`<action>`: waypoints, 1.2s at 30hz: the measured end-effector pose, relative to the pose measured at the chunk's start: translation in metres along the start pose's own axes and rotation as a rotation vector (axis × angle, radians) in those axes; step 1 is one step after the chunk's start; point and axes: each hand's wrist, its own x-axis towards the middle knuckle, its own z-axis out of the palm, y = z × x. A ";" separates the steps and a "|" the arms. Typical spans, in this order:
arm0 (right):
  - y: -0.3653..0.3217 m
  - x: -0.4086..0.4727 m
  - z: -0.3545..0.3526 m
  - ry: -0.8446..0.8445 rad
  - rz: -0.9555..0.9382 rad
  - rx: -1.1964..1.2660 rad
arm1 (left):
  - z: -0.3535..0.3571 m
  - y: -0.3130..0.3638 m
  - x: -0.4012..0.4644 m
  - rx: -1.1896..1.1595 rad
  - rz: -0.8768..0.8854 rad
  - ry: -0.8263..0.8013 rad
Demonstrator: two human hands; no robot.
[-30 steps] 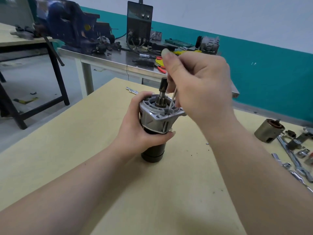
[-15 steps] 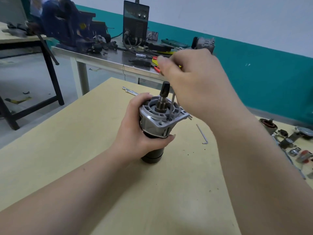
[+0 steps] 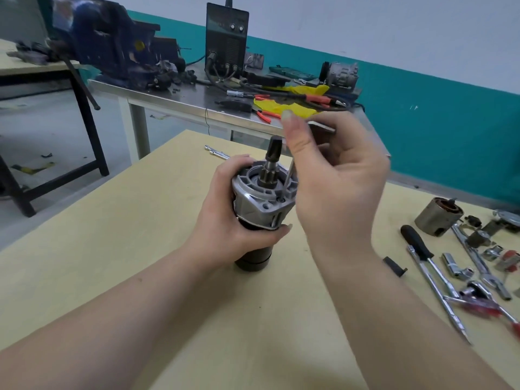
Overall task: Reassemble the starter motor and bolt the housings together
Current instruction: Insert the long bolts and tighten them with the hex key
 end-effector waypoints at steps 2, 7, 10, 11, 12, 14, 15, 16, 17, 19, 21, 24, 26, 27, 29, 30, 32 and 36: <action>-0.002 -0.001 0.004 -0.059 0.146 0.222 | -0.001 0.003 0.002 -0.013 0.029 -0.030; 0.001 0.016 -0.008 -0.344 0.230 0.314 | -0.002 0.010 0.003 -0.029 0.008 -0.051; 0.002 0.006 0.001 -0.178 -0.174 -0.116 | 0.003 0.012 0.001 -0.019 0.007 -0.008; 0.001 0.002 0.005 -0.127 -0.252 -0.218 | 0.004 0.012 0.001 -0.017 0.021 -0.003; 0.001 0.000 0.007 -0.107 -0.270 -0.260 | 0.005 0.012 0.001 -0.017 0.032 -0.004; -0.002 0.008 0.001 -0.244 -0.173 -0.173 | 0.002 0.009 0.001 -0.028 0.017 -0.023; -0.006 0.016 -0.007 -0.370 -0.099 -0.106 | 0.000 0.008 0.002 -0.036 -0.002 -0.039; -0.010 0.025 -0.017 -0.504 -0.035 -0.064 | -0.002 0.006 0.003 -0.038 -0.019 -0.051; -0.013 0.034 -0.026 -0.621 0.001 -0.061 | -0.003 0.005 0.003 -0.032 -0.028 -0.057; -0.019 0.052 -0.038 -0.763 0.005 -0.140 | -0.003 0.003 0.004 -0.017 -0.032 -0.058; -0.025 0.066 -0.045 -0.844 -0.006 -0.194 | -0.002 0.002 0.005 -0.027 -0.023 -0.066; -0.040 0.079 -0.044 -0.935 0.003 -0.255 | -0.003 0.001 0.004 -0.044 0.014 -0.089; -0.047 0.081 -0.040 -0.936 -0.064 -0.392 | -0.003 0.002 0.004 -0.045 0.027 -0.108; -0.050 0.081 -0.037 -0.922 -0.111 -0.473 | -0.004 0.003 0.004 -0.048 0.024 -0.113; -0.055 0.080 -0.031 -0.875 -0.209 -0.644 | -0.004 0.004 0.004 -0.057 0.012 -0.105; -0.058 0.078 -0.027 -0.852 -0.249 -0.739 | -0.003 0.005 0.004 -0.058 0.004 -0.098; -0.064 0.075 -0.020 -0.795 -0.301 -1.000 | -0.001 0.006 0.003 -0.058 -0.007 -0.088; -0.060 0.076 -0.009 -0.633 -0.095 -1.157 | 0.002 0.008 -0.003 -0.017 -0.017 -0.034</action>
